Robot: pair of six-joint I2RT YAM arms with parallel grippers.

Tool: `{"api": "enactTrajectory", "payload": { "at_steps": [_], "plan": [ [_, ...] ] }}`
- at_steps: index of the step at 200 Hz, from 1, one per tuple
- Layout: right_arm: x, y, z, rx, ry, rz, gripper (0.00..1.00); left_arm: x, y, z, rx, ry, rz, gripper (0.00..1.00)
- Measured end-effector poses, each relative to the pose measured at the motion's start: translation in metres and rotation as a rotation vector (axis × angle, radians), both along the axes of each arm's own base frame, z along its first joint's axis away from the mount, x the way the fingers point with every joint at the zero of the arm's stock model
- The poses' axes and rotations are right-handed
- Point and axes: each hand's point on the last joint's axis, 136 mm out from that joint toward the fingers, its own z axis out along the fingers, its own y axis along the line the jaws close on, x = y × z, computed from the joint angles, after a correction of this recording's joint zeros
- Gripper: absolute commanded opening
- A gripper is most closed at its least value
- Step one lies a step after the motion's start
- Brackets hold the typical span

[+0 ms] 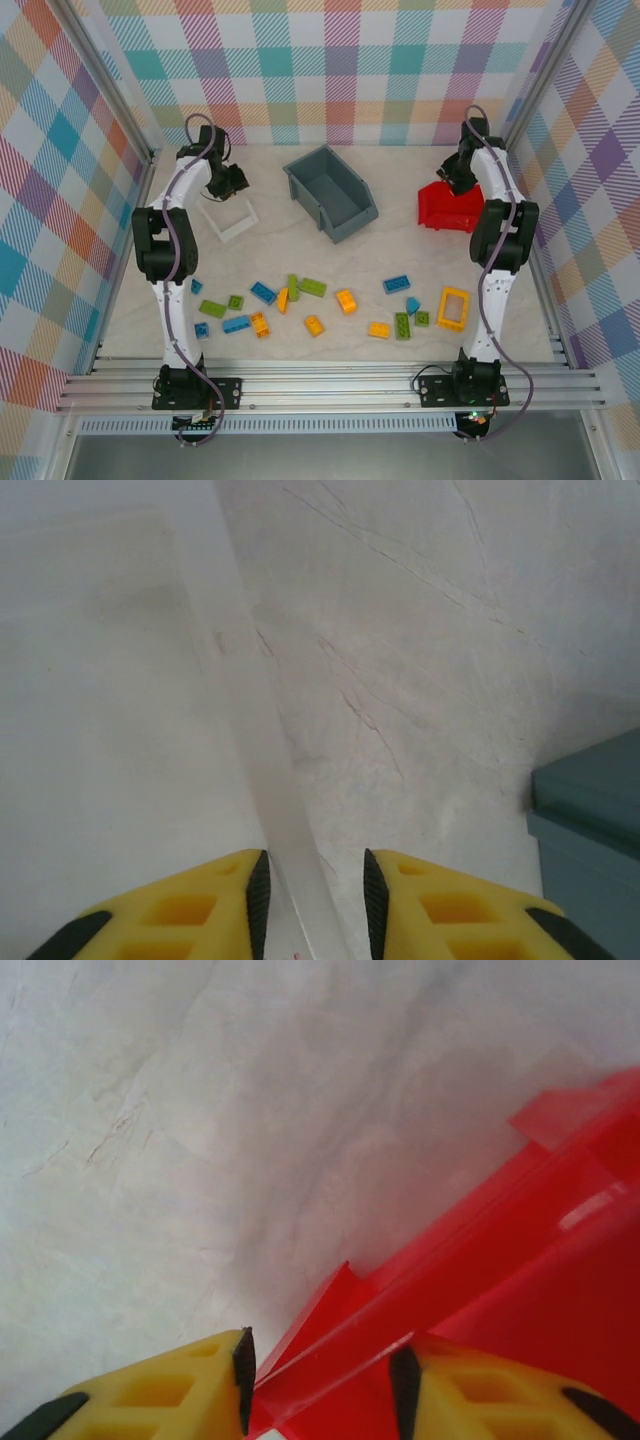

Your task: Sort the legos into containers by color

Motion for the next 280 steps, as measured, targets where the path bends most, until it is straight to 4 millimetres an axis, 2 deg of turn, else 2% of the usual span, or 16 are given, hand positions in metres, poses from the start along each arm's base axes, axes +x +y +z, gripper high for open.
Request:
{"api": "enactTrajectory", "payload": {
  "at_steps": [38,57,87,122,156,189,212,253,280],
  "plan": [
    [0.015,0.005,0.003,-0.053,-0.017,0.138,0.22,-0.008,-0.026,-0.012,-0.025,0.012,-0.064,0.24],
    [0.019,0.019,0.005,-0.088,-0.027,0.236,0.18,-0.014,-0.044,-0.011,-0.041,0.000,-0.097,0.22],
    [0.019,0.061,0.005,-0.121,-0.037,0.402,0.13,-0.035,-0.080,-0.011,-0.080,0.005,-0.142,0.19],
    [0.012,0.124,0.006,-0.124,-0.065,0.625,0.10,-0.057,-0.109,-0.009,-0.128,0.003,-0.159,0.18],
    [0.000,0.177,0.009,-0.067,-0.103,0.814,0.08,-0.059,-0.130,-0.003,-0.164,-0.020,-0.159,0.17],
    [-0.011,0.205,0.008,-0.007,-0.127,0.928,0.05,-0.054,-0.148,0.003,-0.192,-0.042,-0.178,0.16],
    [-0.023,0.214,0.005,0.013,-0.137,0.962,0.05,-0.043,-0.155,0.003,-0.201,-0.050,-0.191,0.16],
    [-0.070,0.219,0.005,0.050,-0.099,0.964,0.05,-0.021,-0.166,0.002,-0.198,-0.074,-0.248,0.16],
    [-0.081,0.219,0.012,0.058,-0.109,0.933,0.05,-0.016,-0.169,0.004,-0.190,-0.078,-0.277,0.18]
  ]
}}
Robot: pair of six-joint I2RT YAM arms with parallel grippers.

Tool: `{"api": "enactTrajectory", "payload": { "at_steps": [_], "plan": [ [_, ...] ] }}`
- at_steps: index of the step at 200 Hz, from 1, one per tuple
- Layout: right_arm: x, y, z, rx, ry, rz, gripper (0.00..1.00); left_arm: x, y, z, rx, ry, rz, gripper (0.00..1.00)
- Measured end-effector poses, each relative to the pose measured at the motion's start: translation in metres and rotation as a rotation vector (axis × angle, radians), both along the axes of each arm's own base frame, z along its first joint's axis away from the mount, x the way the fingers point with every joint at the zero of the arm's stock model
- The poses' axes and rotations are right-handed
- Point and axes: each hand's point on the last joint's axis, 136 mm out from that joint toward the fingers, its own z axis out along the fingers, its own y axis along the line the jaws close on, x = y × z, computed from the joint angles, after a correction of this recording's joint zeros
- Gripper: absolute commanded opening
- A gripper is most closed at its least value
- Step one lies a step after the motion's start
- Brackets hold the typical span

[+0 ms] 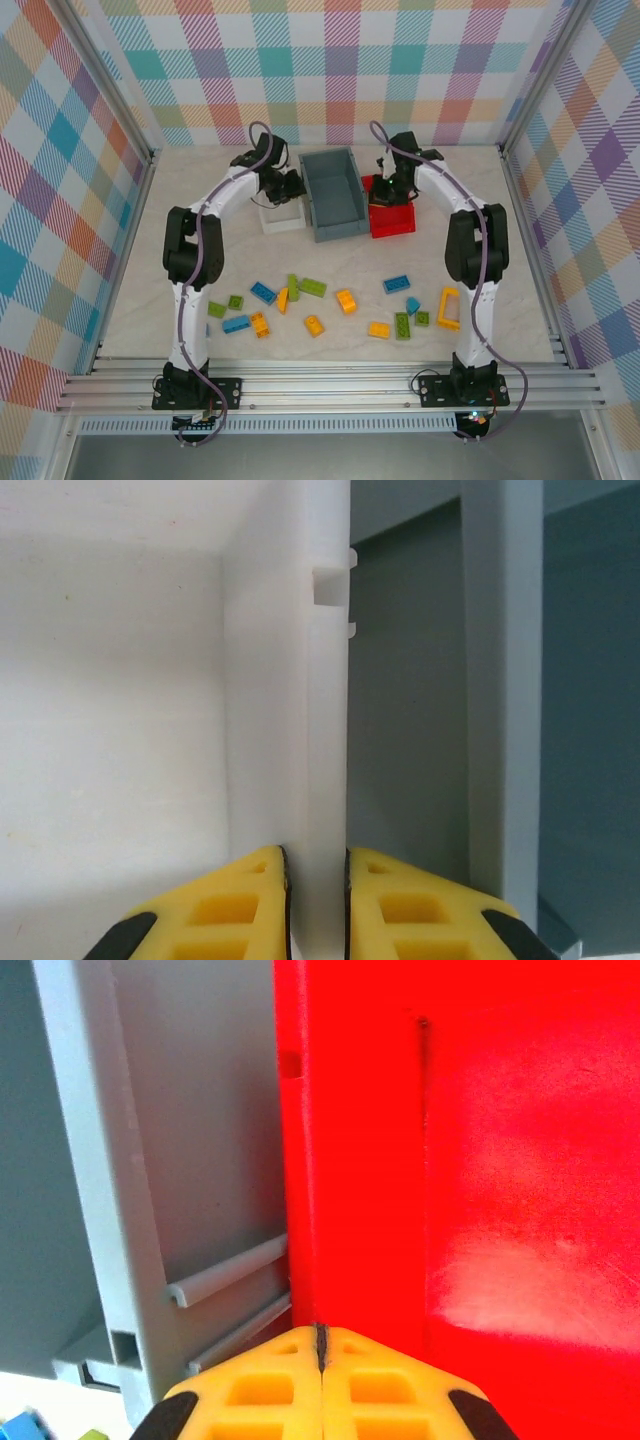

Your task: Sort the legos into containers by color

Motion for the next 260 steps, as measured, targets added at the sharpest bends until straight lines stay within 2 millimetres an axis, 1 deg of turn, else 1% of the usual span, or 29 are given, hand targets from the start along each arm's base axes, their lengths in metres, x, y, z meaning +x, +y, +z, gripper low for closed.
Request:
{"api": "enactTrajectory", "payload": {
  "at_steps": [16,51,80,106,116,127,141,156,168,176,187,202,211,221,225,232,242,250,260],
  "plan": [
    [-0.001,-0.004,-0.001,-0.012,0.002,-0.025,0.05,-0.002,0.000,0.000,0.006,0.004,-0.010,0.18],
    [0.005,-0.008,-0.003,-0.032,-0.012,-0.068,0.04,-0.005,0.004,-0.002,0.028,0.014,-0.012,0.17],
    [0.008,-0.019,-0.006,-0.068,-0.014,-0.110,0.03,-0.011,0.008,-0.007,0.058,0.034,-0.027,0.17],
    [0.008,-0.031,-0.015,-0.092,-0.004,-0.138,0.03,-0.018,0.010,-0.011,0.075,0.042,-0.042,0.20],
    [0.006,-0.036,-0.020,-0.102,0.007,-0.145,0.02,-0.021,0.011,-0.012,0.081,0.046,-0.045,0.23],
    [0.003,-0.039,-0.026,-0.108,0.022,-0.152,0.03,-0.026,0.013,-0.012,0.086,0.053,-0.044,0.30],
    [0.000,-0.042,-0.029,-0.112,0.031,-0.161,0.09,-0.030,0.015,-0.012,0.093,0.063,-0.043,0.37],
    [-0.004,-0.044,-0.026,-0.115,0.024,-0.171,0.17,-0.033,0.017,-0.008,0.100,0.063,-0.041,0.43],
    [-0.007,-0.046,-0.018,-0.116,0.008,-0.177,0.23,-0.034,0.019,-0.003,0.101,0.059,-0.034,0.47],
    [-0.008,-0.047,-0.009,-0.113,-0.013,-0.183,0.28,-0.035,0.020,0.003,0.103,0.048,-0.030,0.50],
    [-0.008,-0.048,0.007,-0.109,-0.050,-0.183,0.32,-0.036,0.023,0.013,0.107,0.030,-0.019,0.51],
    [-0.009,-0.050,0.035,-0.096,-0.114,-0.191,0.38,-0.042,0.029,0.030,0.120,0.005,-0.003,0.52],
    [-0.011,-0.051,0.054,-0.085,-0.155,-0.195,0.41,-0.047,0.035,0.044,0.132,-0.017,0.016,0.53],
    [-0.015,-0.051,0.071,-0.073,-0.196,-0.192,0.44,-0.055,0.043,0.058,0.144,-0.039,0.047,0.55],
    [-0.019,-0.050,0.080,-0.067,-0.216,-0.192,0.45,-0.060,0.048,0.065,0.151,-0.049,0.062,0.56],
    [-0.026,-0.051,0.090,-0.062,-0.239,-0.191,0.48,-0.070,0.056,0.076,0.161,-0.064,0.093,0.57],
    [-0.039,-0.049,0.101,-0.054,-0.262,-0.183,0.51,-0.088,0.069,0.089,0.174,-0.074,0.137,0.59],
    [-0.052,-0.044,0.109,-0.046,-0.281,-0.165,0.53,-0.106,0.082,0.098,0.182,-0.083,0.179,0.62],
    [-0.071,-0.030,0.115,-0.035,-0.303,-0.124,0.56,-0.130,0.098,0.104,0.185,-0.090,0.229,0.64]
  ]
}}
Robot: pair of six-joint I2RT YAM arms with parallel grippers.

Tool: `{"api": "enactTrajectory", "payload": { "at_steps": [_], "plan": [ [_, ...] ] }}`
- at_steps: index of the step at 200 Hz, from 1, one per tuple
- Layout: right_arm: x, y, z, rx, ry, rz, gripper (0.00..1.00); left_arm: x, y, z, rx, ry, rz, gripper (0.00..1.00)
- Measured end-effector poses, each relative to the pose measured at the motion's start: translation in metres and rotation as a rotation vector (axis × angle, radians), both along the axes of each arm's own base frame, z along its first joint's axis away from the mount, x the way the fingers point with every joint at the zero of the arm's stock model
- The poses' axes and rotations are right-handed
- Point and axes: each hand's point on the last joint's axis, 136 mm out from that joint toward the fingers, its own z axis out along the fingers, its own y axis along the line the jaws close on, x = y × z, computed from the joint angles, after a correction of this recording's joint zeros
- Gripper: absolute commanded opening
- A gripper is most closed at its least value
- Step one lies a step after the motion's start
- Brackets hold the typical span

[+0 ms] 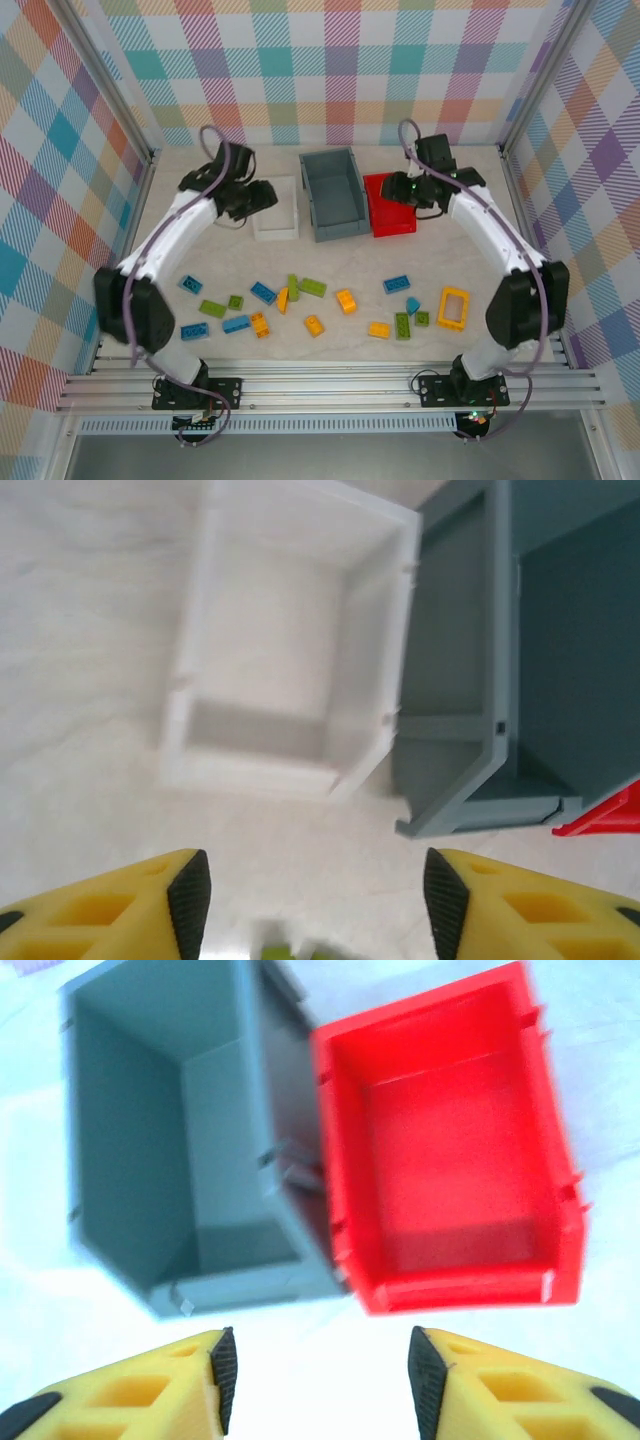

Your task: Sort the legos into containers by color

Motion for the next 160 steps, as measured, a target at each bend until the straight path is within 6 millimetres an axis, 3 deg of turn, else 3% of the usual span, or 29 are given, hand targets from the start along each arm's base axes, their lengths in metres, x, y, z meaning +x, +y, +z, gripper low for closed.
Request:
{"api": "enactTrajectory", "payload": {
  "at_steps": [28,54,73,96,119,160],
  "plan": [
    [-0.068,0.063,0.002,0.021,-0.026,0.209,0.64,-0.067,0.062,-0.010,-0.018,0.034,0.188,0.70],
    [-0.129,0.117,-0.006,0.052,-0.037,0.416,0.75,-0.113,0.130,-0.047,-0.021,0.124,0.448,0.84],
    [-0.163,0.144,-0.012,0.092,-0.034,0.531,0.81,-0.136,0.156,-0.076,-0.021,0.203,0.579,0.92],
    [-0.190,0.172,-0.011,0.132,-0.048,0.643,0.87,-0.143,0.168,-0.097,-0.040,0.272,0.649,0.94],
    [-0.209,0.195,-0.008,0.175,-0.057,0.729,0.88,-0.130,0.176,-0.118,-0.033,0.337,0.671,0.94],
    [-0.228,0.216,-0.020,0.192,-0.021,0.807,0.92,-0.115,0.186,-0.156,-0.019,0.427,0.687,0.87]
  ]
}}
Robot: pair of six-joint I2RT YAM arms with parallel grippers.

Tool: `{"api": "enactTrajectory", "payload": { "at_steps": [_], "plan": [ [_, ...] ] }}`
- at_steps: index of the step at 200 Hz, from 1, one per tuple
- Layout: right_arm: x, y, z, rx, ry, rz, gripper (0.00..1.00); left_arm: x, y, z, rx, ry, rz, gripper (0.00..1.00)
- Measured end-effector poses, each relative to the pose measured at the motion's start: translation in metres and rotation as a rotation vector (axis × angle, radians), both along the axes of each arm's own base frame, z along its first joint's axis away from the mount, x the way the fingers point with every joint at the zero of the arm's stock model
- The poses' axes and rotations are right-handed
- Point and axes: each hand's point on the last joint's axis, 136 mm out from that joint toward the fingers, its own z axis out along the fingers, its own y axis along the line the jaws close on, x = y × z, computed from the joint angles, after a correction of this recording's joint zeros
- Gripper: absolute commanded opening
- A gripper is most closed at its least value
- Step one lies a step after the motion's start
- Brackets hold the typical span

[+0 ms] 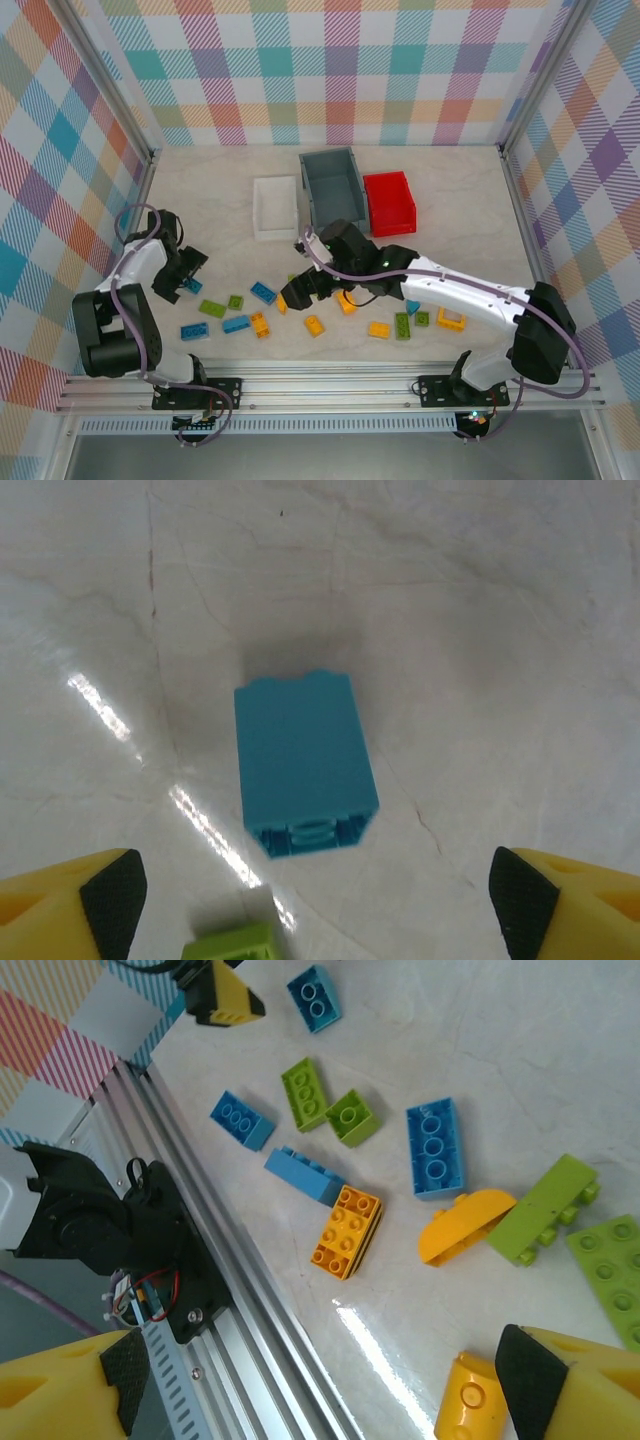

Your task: Sort the legos into containers by color

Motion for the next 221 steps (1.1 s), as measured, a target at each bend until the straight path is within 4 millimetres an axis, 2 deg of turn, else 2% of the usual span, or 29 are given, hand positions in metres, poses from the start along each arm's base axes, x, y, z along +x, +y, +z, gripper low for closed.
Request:
{"api": "enactTrajectory", "payload": {
  "at_steps": [19,55,87,105,116,145,158,166,200,213,221],
  "plan": [
    [-0.005,0.006,0.000,0.002,0.004,0.020,0.92,0.009,0.003,-0.010,-0.003,0.016,0.000,0.81],
    [-0.008,0.017,0.012,0.037,-0.008,0.044,0.92,0.021,0.007,-0.022,0.008,0.025,-0.014,0.66],
    [-0.008,0.020,0.012,0.042,-0.006,0.045,0.90,0.024,0.008,-0.028,0.007,0.023,-0.014,0.40],
    [-0.007,0.020,0.011,0.038,-0.003,0.037,0.90,0.028,0.009,-0.027,0.011,0.002,-0.017,0.28],
    [-0.005,0.020,0.011,0.036,-0.007,0.025,0.90,0.030,0.008,-0.024,0.009,-0.018,-0.024,0.24],
    [0.007,0.014,0.009,0.008,-0.045,-0.043,0.90,0.037,-0.003,-0.004,0.019,-0.079,-0.059,0.23],
    [0.018,0.007,0.014,0.004,-0.070,-0.090,0.89,0.046,-0.021,0.014,0.033,-0.117,-0.123,0.24],
    [0.025,0.002,0.019,0.009,-0.084,-0.127,0.89,0.058,-0.038,0.031,0.042,-0.158,-0.183,0.24],
    [0.067,-0.036,0.047,0.041,-0.149,-0.345,0.88,0.116,-0.134,0.115,0.056,-0.385,-0.462,0.24],
    [0.082,-0.051,0.055,0.049,-0.165,-0.428,0.88,0.138,-0.167,0.139,0.058,-0.455,-0.545,0.24],
    [0.089,-0.058,0.059,0.055,-0.170,-0.468,0.88,0.150,-0.183,0.146,0.064,-0.474,-0.584,0.24]
  ]
}}
